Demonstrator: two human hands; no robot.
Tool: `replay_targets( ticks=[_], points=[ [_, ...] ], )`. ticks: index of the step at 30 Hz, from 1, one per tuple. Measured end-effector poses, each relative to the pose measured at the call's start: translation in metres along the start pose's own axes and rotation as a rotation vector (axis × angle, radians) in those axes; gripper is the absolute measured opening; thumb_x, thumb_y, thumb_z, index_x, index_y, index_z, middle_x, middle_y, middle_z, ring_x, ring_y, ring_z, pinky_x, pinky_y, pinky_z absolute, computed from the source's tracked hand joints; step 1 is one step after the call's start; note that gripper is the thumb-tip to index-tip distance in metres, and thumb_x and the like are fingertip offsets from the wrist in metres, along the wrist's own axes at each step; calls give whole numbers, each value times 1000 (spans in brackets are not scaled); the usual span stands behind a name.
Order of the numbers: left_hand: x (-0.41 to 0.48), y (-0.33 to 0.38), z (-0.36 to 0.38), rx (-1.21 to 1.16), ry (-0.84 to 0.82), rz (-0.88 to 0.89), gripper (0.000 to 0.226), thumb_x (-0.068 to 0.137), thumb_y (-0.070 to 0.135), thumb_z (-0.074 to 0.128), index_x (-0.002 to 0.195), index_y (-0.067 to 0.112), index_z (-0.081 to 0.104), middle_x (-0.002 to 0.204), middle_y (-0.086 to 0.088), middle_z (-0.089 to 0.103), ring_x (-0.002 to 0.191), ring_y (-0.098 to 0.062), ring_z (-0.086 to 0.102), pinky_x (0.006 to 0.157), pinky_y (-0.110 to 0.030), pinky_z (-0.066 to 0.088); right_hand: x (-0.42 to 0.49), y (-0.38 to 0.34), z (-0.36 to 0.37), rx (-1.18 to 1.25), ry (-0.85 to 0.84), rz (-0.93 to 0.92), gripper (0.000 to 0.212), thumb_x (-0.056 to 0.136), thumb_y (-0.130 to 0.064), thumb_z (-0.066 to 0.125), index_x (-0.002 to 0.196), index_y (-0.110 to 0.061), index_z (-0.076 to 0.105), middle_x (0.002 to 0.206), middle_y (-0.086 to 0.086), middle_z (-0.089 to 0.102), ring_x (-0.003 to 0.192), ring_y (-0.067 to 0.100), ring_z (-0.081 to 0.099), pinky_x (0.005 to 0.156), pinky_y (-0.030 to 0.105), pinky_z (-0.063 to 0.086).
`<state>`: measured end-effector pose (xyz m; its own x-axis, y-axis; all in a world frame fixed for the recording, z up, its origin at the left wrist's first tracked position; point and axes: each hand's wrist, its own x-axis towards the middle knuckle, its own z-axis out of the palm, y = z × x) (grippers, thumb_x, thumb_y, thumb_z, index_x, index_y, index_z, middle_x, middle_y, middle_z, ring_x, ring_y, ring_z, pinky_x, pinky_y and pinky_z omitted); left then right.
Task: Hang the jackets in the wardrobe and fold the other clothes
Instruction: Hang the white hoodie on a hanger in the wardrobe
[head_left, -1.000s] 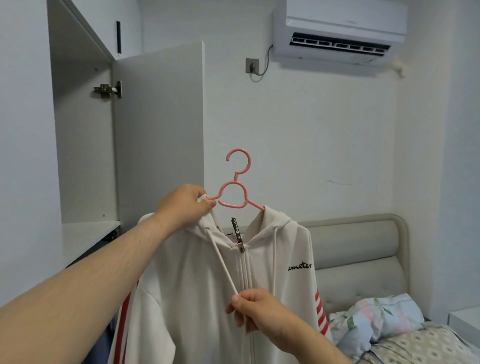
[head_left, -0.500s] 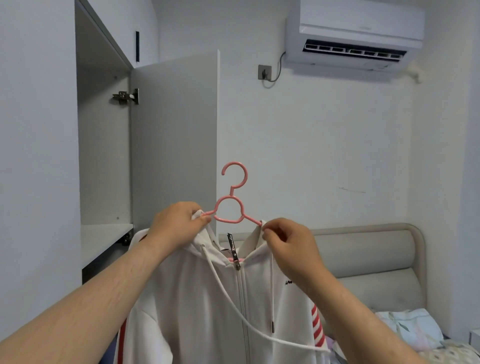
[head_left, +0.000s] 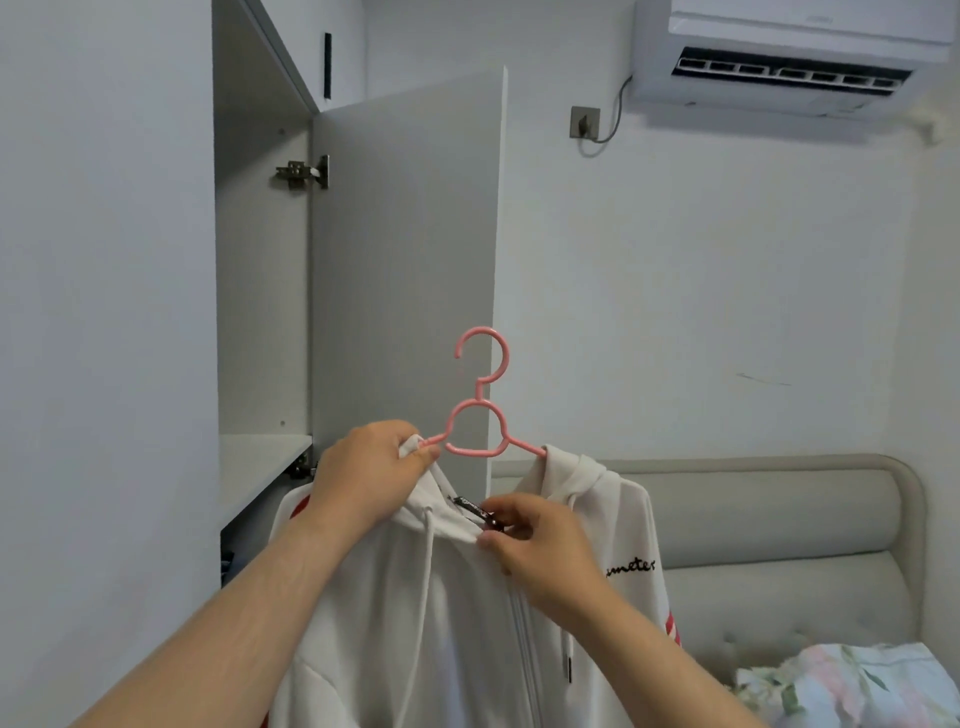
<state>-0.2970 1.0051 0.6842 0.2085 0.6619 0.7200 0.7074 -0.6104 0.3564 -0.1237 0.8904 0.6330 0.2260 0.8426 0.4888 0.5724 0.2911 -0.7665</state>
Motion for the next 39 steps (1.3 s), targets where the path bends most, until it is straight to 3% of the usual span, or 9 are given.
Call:
replay_targets(
  ticks=[2, 7, 10, 12, 14, 17, 27, 31, 39],
  points=[
    [3, -13, 0, 2, 9, -26, 39, 87, 52, 59, 66, 20, 53, 60, 6, 56, 61, -10, 52, 51, -27, 30, -1, 3, 6, 268, -55, 78, 24, 79, -2, 72, 85, -25, 76, 79, -3, 75, 58, 4, 60, 52, 17, 46],
    [2, -38, 6, 12, -18, -62, 38, 87, 53, 60, 68, 20, 56, 60, 5, 58, 62, -13, 55, 54, -27, 35, 0, 4, 1, 346, -277, 49, 26, 69, -11, 51, 68, -14, 76, 90, 13, 76, 59, 4, 62, 44, 22, 35],
    [-3, -44, 13, 14, -19, -51, 38, 86, 53, 60, 66, 21, 54, 59, 5, 57, 62, -11, 54, 53, -27, 32, 26, 4, -6, 62, 120, -131, 20, 74, -20, 55, 66, -16, 73, 64, -5, 66, 59, 11, 53, 56, 25, 41],
    [-6, -47, 15, 15, -29, -37, 37, 86, 52, 60, 66, 22, 54, 60, 6, 57, 62, -10, 54, 52, -28, 30, 46, 2, -7, -379, 227, -316, 8, 83, -26, 64, 83, -22, 71, 85, -15, 62, 82, 9, 52, 76, 28, 42],
    [-9, -51, 16, 14, -22, -25, 36, 86, 52, 60, 66, 22, 54, 59, 6, 56, 61, -10, 53, 51, -27, 30, 64, 5, -7, -596, -48, -265, 14, 89, -37, 62, 96, -25, 66, 98, -18, 57, 95, 10, 51, 83, 28, 41],
    [-16, -62, 18, 0, 28, -45, 34, 87, 48, 61, 67, 21, 54, 61, 6, 55, 61, -10, 52, 52, -28, 35, 87, 18, -1, -635, -292, -45, 27, 92, -44, 57, 81, -20, 62, 74, -5, 60, 78, 20, 58, 65, 31, 41],
    [-39, -118, 67, -173, 212, -252, 18, 78, 31, 77, 68, 29, 61, 69, 16, 59, 74, -6, 53, 64, -33, 45, 132, 83, 43, -483, -270, -37, 36, 80, -51, 72, 65, -23, 55, 60, -6, 54, 53, 7, 44, 53, 31, 32],
    [-39, -153, 104, -151, 260, -306, 18, 76, 30, 77, 69, 30, 61, 70, 15, 59, 76, -6, 50, 64, -30, 42, 151, 117, 69, -429, -255, -111, 23, 77, -52, 74, 76, -37, 57, 72, -17, 60, 62, 6, 52, 50, 27, 33],
    [-36, -223, 167, 33, 403, -321, 24, 77, 43, 62, 69, 21, 67, 68, 5, 62, 70, -26, 56, 69, -42, 44, 189, 172, 141, -294, -370, -54, 22, 76, -45, 77, 75, -28, 63, 70, -11, 63, 68, 7, 58, 66, 36, 49]
  ],
)
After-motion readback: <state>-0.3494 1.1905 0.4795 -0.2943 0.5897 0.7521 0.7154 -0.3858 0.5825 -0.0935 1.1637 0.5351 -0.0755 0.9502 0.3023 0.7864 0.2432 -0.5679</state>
